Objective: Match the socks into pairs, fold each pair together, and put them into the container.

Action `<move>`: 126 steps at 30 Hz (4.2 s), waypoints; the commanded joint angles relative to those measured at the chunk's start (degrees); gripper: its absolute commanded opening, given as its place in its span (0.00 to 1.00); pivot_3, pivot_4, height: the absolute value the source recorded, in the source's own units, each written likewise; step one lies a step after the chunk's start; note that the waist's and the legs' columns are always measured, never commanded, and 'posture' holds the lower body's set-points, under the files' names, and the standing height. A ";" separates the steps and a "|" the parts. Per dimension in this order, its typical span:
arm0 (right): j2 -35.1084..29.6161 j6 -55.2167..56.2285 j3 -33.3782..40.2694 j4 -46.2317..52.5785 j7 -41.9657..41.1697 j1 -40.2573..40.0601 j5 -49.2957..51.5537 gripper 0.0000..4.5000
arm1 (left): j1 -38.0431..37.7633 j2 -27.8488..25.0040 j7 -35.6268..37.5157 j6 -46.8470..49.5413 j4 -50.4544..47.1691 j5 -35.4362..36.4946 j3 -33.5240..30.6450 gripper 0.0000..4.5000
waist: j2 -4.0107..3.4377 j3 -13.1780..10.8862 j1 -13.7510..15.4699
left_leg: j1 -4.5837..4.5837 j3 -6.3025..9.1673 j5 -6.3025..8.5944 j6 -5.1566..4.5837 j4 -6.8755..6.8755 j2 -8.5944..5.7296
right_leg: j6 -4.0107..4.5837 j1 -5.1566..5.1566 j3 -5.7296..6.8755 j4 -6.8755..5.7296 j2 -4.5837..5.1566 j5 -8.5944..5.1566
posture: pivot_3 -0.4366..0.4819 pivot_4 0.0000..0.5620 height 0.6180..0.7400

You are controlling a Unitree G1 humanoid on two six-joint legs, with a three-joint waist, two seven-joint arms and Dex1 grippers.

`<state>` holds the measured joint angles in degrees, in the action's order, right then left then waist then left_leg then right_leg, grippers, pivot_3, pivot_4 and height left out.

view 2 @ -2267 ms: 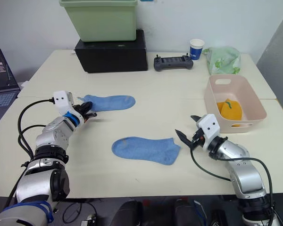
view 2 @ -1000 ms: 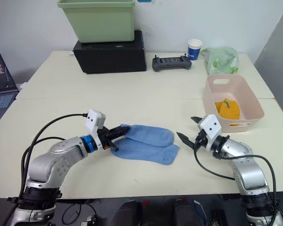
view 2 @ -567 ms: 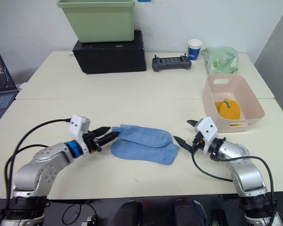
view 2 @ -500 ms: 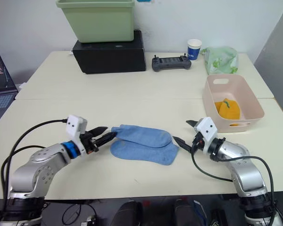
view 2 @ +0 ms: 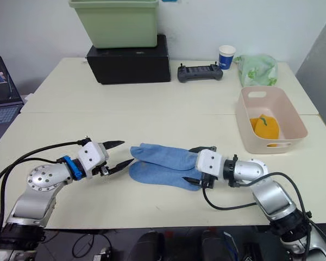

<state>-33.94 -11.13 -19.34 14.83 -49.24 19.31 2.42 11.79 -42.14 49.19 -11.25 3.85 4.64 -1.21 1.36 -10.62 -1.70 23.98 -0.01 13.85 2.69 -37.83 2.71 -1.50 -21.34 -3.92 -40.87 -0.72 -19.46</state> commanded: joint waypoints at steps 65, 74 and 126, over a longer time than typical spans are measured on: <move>4.78 2.28 0.23 -7.44 2.68 2.90 -8.36 0.01 | 12.14 0.72 4.74 7.48 -7.38 7.44 3.54 0.00 | 0.00 0.00 -0.09 | -0.01 0.04 0.00 0.00 -0.07 0.02 | 0.00 -0.01 0.19 -0.14 -0.08 0.00 | 0.48 0.27 1.00; 2.21 2.62 3.09 -4.81 0.90 3.44 -6.92 0.01 | 10.89 -0.89 6.36 7.02 -8.22 7.43 2.81 0.00 | 0.00 0.00 -0.10 | 0.00 0.04 0.00 0.00 -0.07 0.01 | 0.00 0.00 0.20 -0.14 -0.08 0.00 | 0.48 0.27 1.00; 3.03 17.43 -7.41 -5.59 -11.83 2.12 -1.63 0.87 | 35.20 16.16 6.65 15.65 29.43 -0.21 16.13 0.78 | -0.05 -0.02 -0.16 | 0.18 0.06 -0.01 -0.01 -0.17 -0.19 | 0.01 -0.12 0.29 -0.06 -0.19 0.01 | 0.48 0.27 1.00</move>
<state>-31.81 3.55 -26.09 9.10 -60.74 19.96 1.43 44.93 -26.33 55.68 8.00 31.08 6.06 14.63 1.32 -10.64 -1.86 24.15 0.03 13.84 2.68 -38.00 2.52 -1.49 -21.47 -3.63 -40.95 -0.91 -19.45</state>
